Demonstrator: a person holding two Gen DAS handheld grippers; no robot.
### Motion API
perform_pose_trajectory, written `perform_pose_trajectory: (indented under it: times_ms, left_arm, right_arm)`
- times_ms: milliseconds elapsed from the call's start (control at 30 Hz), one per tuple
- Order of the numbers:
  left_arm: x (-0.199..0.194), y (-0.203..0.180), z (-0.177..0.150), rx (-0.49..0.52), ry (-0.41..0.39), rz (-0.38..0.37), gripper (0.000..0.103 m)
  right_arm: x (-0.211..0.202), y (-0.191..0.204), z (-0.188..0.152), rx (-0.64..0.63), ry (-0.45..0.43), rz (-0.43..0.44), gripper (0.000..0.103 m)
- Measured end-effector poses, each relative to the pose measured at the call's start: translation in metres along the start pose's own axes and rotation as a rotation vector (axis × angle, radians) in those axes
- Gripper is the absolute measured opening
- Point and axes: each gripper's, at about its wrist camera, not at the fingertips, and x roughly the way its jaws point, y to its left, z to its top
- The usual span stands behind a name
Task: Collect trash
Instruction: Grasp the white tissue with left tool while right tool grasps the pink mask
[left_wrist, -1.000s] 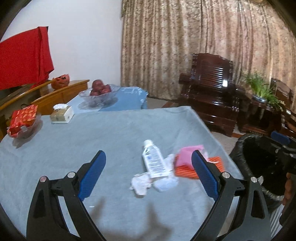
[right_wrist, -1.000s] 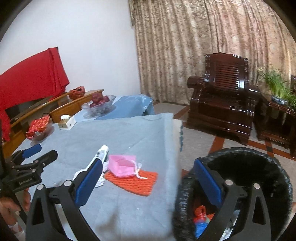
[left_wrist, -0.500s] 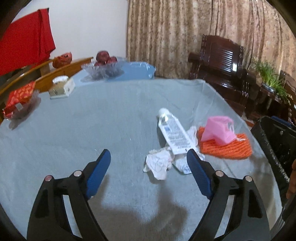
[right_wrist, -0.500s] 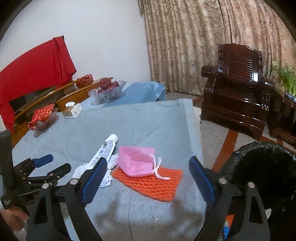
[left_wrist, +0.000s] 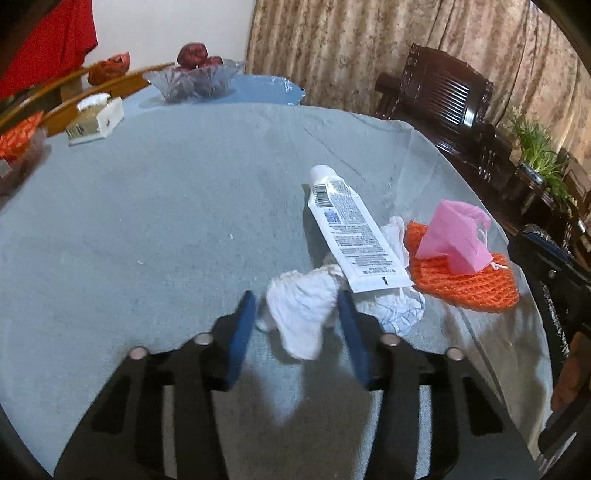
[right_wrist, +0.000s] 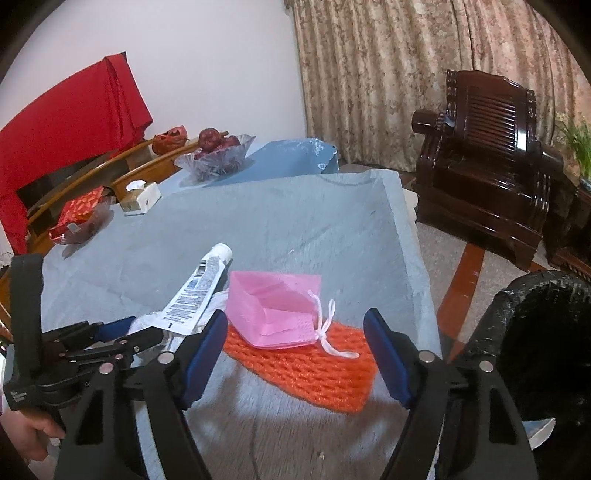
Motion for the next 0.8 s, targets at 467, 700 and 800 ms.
perform_pose_trajectory:
  times_ms: [467,700,800]
  left_arm:
    - [-0.032,0.009,0.008,-0.02,-0.11,0.032,0.01]
    - [-0.035,0.015,0.009,-0.023,-0.119,0.042,0.01]
    - [-0.033,0.014,0.009,-0.018,-0.116,0.033,0.007]
  right_arm:
    - [0.033,0.004,0.004,-0.009,0.061,-0.008,0.073]
    - [0.051,0.01,0.006,-0.022,0.095,-0.012,0.072]
    - [0.056,0.01,0.007,-0.024,0.105,-0.013,0.068]
